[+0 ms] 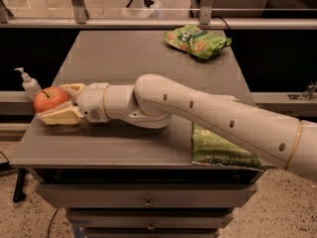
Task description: Move apple near green rice chip bag
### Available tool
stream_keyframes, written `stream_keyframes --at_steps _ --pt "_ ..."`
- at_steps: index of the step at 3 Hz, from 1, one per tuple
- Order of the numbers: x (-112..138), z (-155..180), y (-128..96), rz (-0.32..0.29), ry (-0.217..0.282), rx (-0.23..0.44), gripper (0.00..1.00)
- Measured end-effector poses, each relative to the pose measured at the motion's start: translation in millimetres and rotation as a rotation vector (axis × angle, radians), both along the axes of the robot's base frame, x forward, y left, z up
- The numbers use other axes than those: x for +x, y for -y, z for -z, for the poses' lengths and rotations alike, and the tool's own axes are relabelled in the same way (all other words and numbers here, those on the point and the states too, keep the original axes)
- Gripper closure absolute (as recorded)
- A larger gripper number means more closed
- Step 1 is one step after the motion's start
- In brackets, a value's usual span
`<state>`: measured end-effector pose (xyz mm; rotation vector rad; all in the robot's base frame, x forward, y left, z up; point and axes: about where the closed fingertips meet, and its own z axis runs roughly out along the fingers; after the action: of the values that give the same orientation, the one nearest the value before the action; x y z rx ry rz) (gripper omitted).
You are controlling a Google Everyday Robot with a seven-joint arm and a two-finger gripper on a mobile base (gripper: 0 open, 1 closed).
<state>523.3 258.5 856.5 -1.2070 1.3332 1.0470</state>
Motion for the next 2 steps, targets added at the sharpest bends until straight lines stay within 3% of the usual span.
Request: stream_keyframes --at_steps 1,2 --pt "23.2 -17.1 49.1 0.077 0.04 -0.033 1.0" --pt "55.0 -47.4 125.4 0.163 0.1 -0.085 1.0"
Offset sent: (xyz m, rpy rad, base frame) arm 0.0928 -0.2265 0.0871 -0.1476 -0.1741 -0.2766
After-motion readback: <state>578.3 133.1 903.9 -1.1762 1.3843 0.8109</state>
